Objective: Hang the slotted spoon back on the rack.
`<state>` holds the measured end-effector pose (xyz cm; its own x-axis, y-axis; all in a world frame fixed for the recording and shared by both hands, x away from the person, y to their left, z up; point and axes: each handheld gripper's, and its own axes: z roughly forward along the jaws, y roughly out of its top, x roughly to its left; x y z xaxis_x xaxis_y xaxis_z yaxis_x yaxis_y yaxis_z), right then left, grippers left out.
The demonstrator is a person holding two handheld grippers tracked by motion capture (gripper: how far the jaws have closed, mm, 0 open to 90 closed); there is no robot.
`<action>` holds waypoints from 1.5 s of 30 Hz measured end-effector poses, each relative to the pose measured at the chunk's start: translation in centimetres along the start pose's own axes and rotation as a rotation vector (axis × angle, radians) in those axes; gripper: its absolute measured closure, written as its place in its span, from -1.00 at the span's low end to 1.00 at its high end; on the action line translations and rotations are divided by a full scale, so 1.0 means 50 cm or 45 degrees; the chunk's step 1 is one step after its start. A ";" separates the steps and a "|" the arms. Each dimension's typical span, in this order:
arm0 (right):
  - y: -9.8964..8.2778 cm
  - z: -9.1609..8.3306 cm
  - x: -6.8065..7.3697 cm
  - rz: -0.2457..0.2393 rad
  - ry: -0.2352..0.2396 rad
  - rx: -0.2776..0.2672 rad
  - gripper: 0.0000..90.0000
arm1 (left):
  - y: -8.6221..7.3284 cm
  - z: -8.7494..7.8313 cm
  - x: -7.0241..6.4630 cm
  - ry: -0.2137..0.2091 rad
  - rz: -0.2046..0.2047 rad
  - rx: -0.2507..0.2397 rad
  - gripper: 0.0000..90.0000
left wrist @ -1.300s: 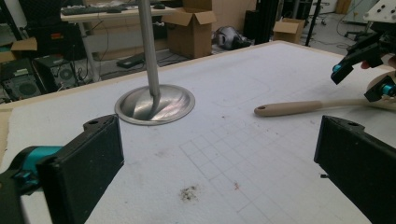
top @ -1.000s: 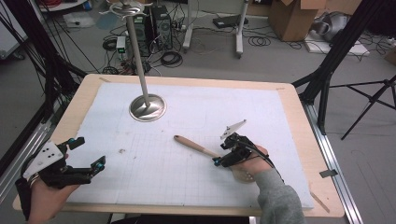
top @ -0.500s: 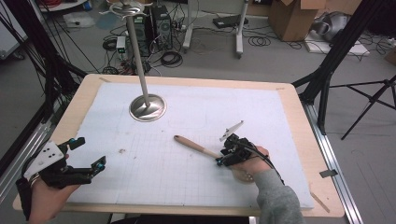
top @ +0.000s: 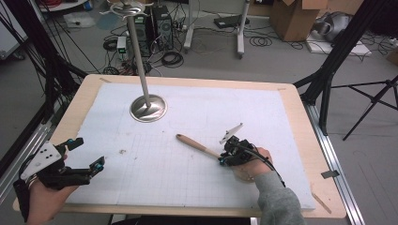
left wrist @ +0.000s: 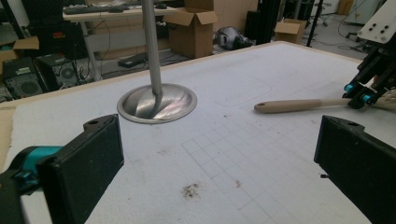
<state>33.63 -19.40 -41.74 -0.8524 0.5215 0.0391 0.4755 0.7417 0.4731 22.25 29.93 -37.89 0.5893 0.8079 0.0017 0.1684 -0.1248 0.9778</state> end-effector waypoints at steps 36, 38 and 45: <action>0.028 -0.076 -0.018 0.122 0.084 -0.489 0.74 | -0.001 -0.007 -0.008 0.006 0.007 -0.020 -0.96; 0.036 -0.082 -0.015 0.107 0.082 -0.527 0.74 | 0.001 -0.010 -0.010 0.002 0.006 -0.029 -0.96; 0.062 -0.103 -0.015 0.083 0.098 -0.621 0.74 | -0.002 -0.020 -0.008 0.012 -0.004 -0.027 -0.96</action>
<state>34.61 -19.66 -35.78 -0.8464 0.5142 0.1383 0.3867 0.4150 0.8235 21.20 30.18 -37.79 0.5816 0.8135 0.0004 0.1535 -0.1103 0.9820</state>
